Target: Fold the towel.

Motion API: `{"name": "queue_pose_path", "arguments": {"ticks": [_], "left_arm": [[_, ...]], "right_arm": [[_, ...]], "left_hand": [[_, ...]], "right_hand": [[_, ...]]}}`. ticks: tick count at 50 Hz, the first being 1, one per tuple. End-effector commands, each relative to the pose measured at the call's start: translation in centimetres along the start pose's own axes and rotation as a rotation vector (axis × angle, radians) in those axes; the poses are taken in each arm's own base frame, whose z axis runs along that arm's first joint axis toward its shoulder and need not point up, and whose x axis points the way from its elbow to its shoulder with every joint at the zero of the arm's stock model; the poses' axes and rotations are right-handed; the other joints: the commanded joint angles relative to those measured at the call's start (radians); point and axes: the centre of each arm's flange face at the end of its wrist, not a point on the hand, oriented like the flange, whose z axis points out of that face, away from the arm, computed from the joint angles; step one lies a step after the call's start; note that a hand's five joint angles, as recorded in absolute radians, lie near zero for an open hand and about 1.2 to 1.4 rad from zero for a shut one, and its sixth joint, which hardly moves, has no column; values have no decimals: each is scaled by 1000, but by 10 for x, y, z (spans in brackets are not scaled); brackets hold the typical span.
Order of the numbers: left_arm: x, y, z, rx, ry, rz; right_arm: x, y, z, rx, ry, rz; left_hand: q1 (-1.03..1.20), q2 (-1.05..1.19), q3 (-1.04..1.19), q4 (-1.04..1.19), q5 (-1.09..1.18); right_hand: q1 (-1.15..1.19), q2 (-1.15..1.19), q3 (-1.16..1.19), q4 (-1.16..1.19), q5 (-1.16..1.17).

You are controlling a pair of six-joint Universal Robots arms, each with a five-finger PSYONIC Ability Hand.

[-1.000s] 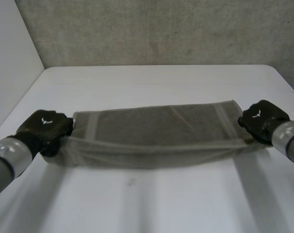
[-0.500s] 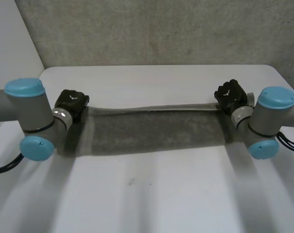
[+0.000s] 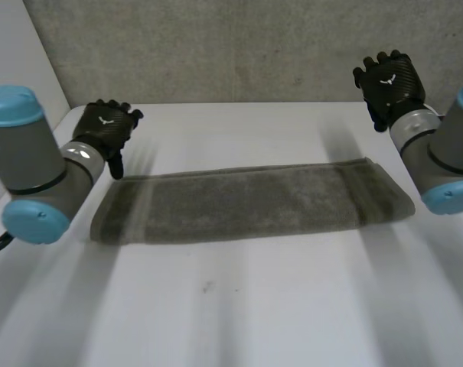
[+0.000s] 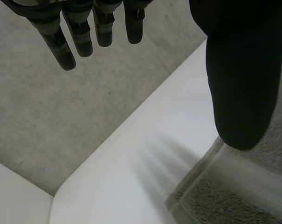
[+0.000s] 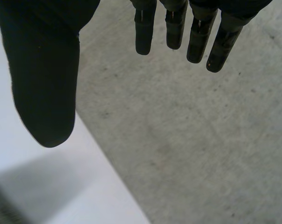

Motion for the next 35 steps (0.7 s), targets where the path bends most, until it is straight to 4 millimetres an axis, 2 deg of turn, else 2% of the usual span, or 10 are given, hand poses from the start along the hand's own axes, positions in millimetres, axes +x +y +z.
{"name": "queue_pose_path", "arguments": {"ticks": [1,3,6,10,14,17,22,30,35], "left_arm": [[1,1,-42,-38,21,-101],[3,5,-55,-58,28,-138],[4,5,-62,-62,31,-148],[10,10,-75,-75,68,-156],[14,13,-82,-68,92,-161],[14,14,-82,-65,92,-162],[16,16,-83,-59,90,-162],[16,17,-83,-61,90,-162],[16,17,-82,-59,90,-162]], "right_arm": [[-2,8,-51,-231,-109,96],[0,24,-66,-345,-135,178],[1,31,-72,-384,-144,214],[1,51,-81,-428,-153,253],[6,74,-79,-405,-142,268],[4,81,-78,-395,-139,273],[1,114,-74,-396,-121,274],[-4,136,-69,-423,-117,279],[-4,142,-66,-429,-117,282]], "left_hand": [[-7,8,5,5,-28],[-7,8,5,5,-28],[-7,8,5,5,-28],[-7,8,5,5,-28],[-7,8,5,5,-28],[-7,8,5,5,-28],[-7,8,5,5,-28],[-7,8,5,5,-28],[-7,8,5,5,-28]], "right_hand": [[-76,-58,-30,-47,-55],[68,85,113,96,88],[109,127,155,138,130],[144,162,190,173,165],[177,194,222,205,197],[212,230,258,241,233],[277,294,322,305,297],[280,297,325,308,300],[350,367,396,379,371]]}}
